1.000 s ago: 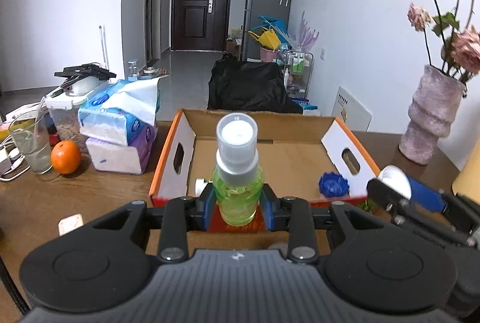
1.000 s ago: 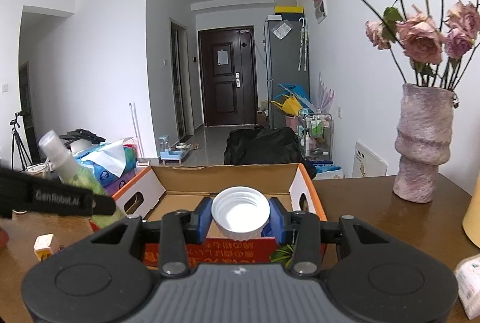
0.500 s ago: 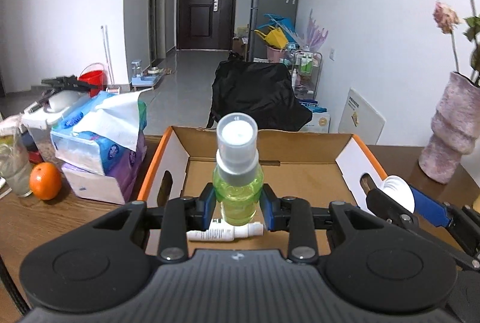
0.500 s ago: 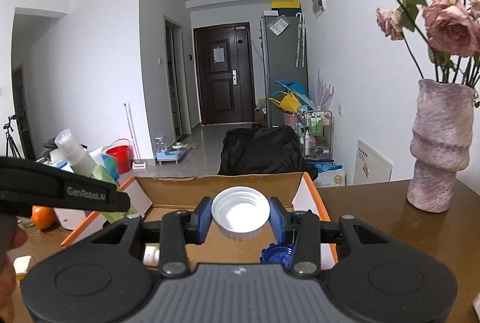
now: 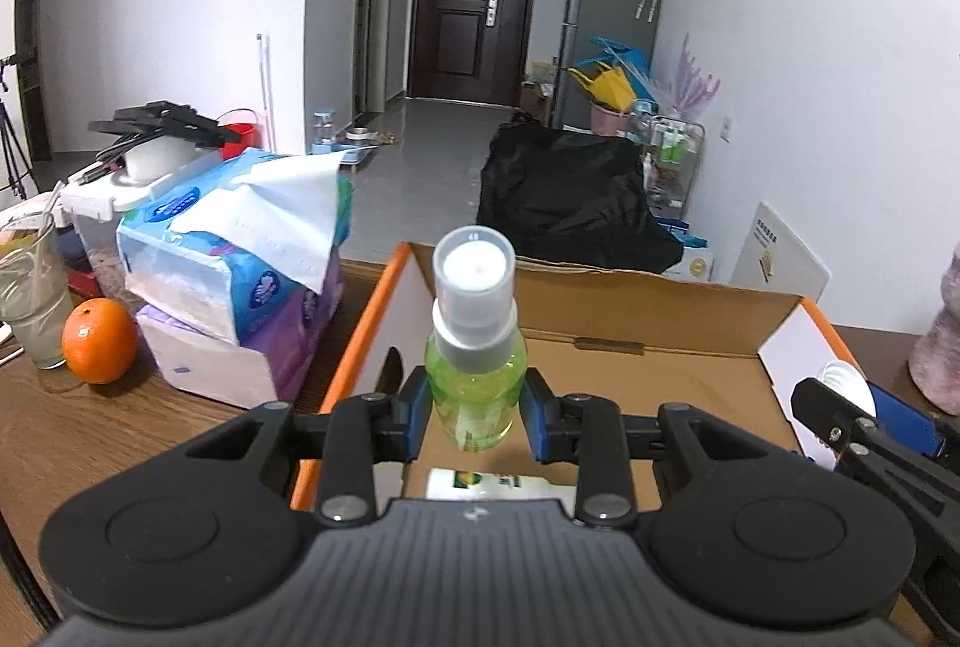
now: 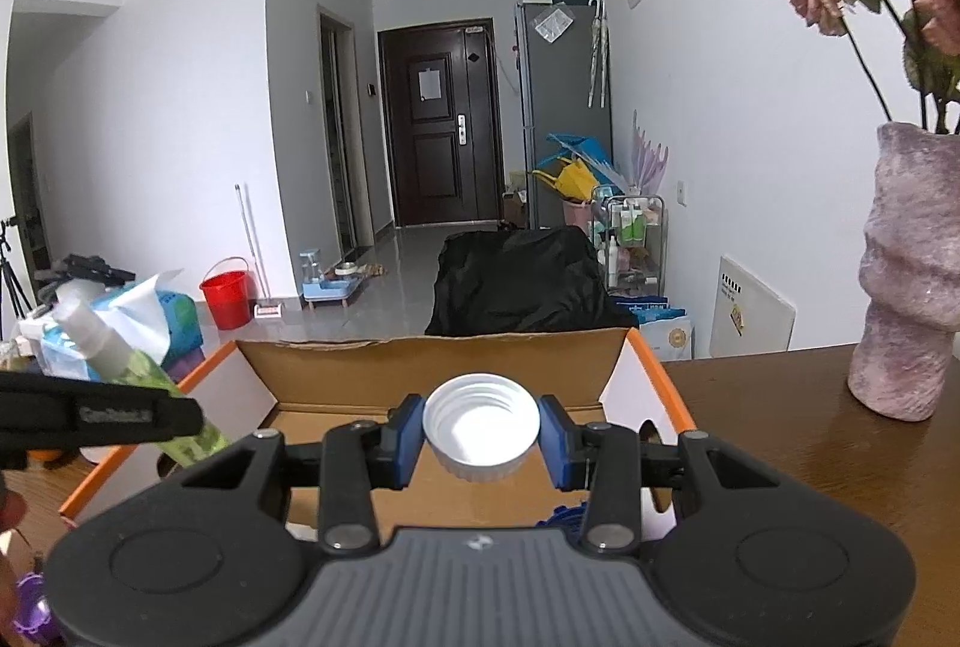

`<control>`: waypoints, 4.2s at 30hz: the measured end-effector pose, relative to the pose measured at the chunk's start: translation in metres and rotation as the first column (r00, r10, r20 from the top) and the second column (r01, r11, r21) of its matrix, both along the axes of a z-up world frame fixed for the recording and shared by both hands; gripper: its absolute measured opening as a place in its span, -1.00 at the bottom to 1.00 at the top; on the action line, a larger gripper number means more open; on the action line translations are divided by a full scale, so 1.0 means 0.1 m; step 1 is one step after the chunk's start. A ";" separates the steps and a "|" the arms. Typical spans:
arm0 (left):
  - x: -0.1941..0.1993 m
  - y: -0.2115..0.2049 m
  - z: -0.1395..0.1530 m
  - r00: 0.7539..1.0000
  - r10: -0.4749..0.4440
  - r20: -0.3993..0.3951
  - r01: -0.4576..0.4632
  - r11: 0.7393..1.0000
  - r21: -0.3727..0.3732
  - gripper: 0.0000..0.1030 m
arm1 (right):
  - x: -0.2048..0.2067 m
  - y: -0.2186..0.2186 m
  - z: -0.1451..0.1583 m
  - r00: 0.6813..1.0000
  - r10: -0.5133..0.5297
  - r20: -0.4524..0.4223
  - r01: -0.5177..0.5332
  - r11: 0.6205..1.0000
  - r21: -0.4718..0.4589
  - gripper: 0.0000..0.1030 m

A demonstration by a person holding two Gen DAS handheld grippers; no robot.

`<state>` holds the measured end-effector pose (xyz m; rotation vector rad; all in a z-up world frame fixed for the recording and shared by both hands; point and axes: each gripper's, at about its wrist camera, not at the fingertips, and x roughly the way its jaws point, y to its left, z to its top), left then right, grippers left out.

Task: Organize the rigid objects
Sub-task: 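Open both tools to drop the spray bottle and white cap into the box, then withdraw both tools from the box back over the table, then move the left tool toward the white plug adapter while the right tool grasps the white tape roll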

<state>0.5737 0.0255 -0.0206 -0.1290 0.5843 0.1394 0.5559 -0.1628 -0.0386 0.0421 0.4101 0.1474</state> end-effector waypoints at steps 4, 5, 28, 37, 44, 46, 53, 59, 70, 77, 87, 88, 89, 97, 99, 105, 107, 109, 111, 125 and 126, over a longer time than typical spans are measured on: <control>0.03 0.02 -0.04 1.000 0.010 -0.003 -0.010 1.000 0.015 -0.37 | 0.09 0.04 -0.06 1.000 -0.002 -0.017 0.002 1.000 -0.013 -0.24; 0.04 0.01 -0.06 1.000 0.010 -0.006 -0.010 1.000 0.018 -0.37 | 0.11 0.04 -0.08 1.000 -0.004 -0.021 0.004 1.000 -0.016 -0.24; -0.18 -0.03 0.12 0.993 0.027 0.119 -0.035 0.997 0.068 1.00 | 0.10 -0.02 -0.03 0.999 0.010 -0.048 -0.012 0.999 -0.034 1.00; -0.14 0.05 0.14 0.997 0.039 0.074 -0.040 0.999 0.017 1.00 | 0.05 -0.06 0.01 0.999 -0.015 -0.038 0.014 1.000 -0.024 1.00; -0.26 0.07 0.25 0.997 0.045 0.061 -0.046 0.999 0.017 1.00 | -0.15 -0.17 0.07 0.999 -0.020 -0.031 0.020 1.000 -0.007 1.00; -0.33 0.06 0.29 0.997 0.048 0.061 -0.050 0.998 0.026 1.00 | -0.21 -0.16 0.09 1.000 -0.018 -0.025 0.018 1.000 -0.011 1.00; -0.60 0.06 0.34 0.998 0.048 0.050 -0.049 0.998 0.031 1.00 | -0.48 -0.20 0.12 1.000 -0.014 -0.020 0.014 1.000 -0.026 1.00; -0.88 0.04 0.42 0.998 0.044 0.052 -0.046 0.998 0.044 1.00 | -0.79 -0.28 0.17 1.000 -0.018 -0.012 0.017 1.000 -0.019 1.00; -1.53 0.01 0.55 0.997 0.029 0.073 -0.033 0.998 0.054 1.00 | -1.42 -0.40 0.24 1.000 -0.013 -0.003 0.013 1.000 -0.024 1.00; -1.91 0.06 0.54 0.997 0.026 0.070 -0.029 0.998 0.052 1.00 | -1.81 -0.37 0.24 1.000 -0.003 0.003 0.003 0.999 -0.051 1.00; -2.41 0.09 0.49 0.997 0.004 0.077 -0.009 0.998 0.066 1.00 | -2.32 -0.33 0.22 1.000 0.018 0.014 -0.017 0.997 -0.076 1.00; -2.45 0.09 0.48 0.997 0.001 0.078 -0.007 0.998 0.069 1.00 | -2.36 -0.32 0.21 1.000 0.020 0.014 -0.019 0.997 -0.078 1.00; -2.49 0.09 0.47 0.997 -0.001 0.079 -0.004 0.998 0.070 1.00 | -2.41 -0.32 0.21 1.000 0.022 0.014 -0.021 0.996 -0.082 1.00; -2.78 0.14 0.37 0.998 -0.019 0.061 0.015 0.997 0.078 1.00 | -2.66 -0.30 0.17 0.999 0.034 0.012 -0.032 0.994 -0.103 1.00; -2.85 0.17 0.34 0.998 -0.021 0.056 0.017 0.997 0.080 1.00 | -2.72 -0.30 0.15 0.999 0.037 0.009 -0.036 0.993 -0.110 1.00; -3.01 0.28 0.27 0.999 -0.021 0.047 0.018 0.997 0.074 1.00 | -2.84 -0.31 0.09 0.999 0.044 -0.003 -0.044 0.991 -0.123 1.00; -3.04 0.32 0.24 0.999 -0.018 0.041 0.015 0.997 0.073 1.00 | -2.88 -0.32 0.07 0.999 0.046 -0.007 -0.047 0.991 -0.122 1.00; -3.09 0.36 0.22 0.999 -0.016 0.037 0.013 0.997 0.075 1.00 | -2.92 -0.33 0.05 0.999 0.052 -0.010 -0.053 0.991 -0.121 1.00; -3.13 0.39 0.19 0.999 -0.015 0.033 0.012 0.997 0.076 1.00 | -2.96 -0.33 0.03 0.998 0.056 -0.012 -0.057 0.991 -0.122 1.00; -3.09 0.78 0.07 0.999 0.039 0.014 -0.040 0.997 0.063 1.00 | -2.89 -0.23 -0.03 0.997 0.071 -0.031 -0.075 0.990 -0.120 1.00; -3.07 0.81 0.06 0.999 0.042 0.013 -0.042 0.997 0.062 1.00 | -2.87 -0.22 -0.03 0.997 0.074 -0.034 -0.077 0.990 -0.114 1.00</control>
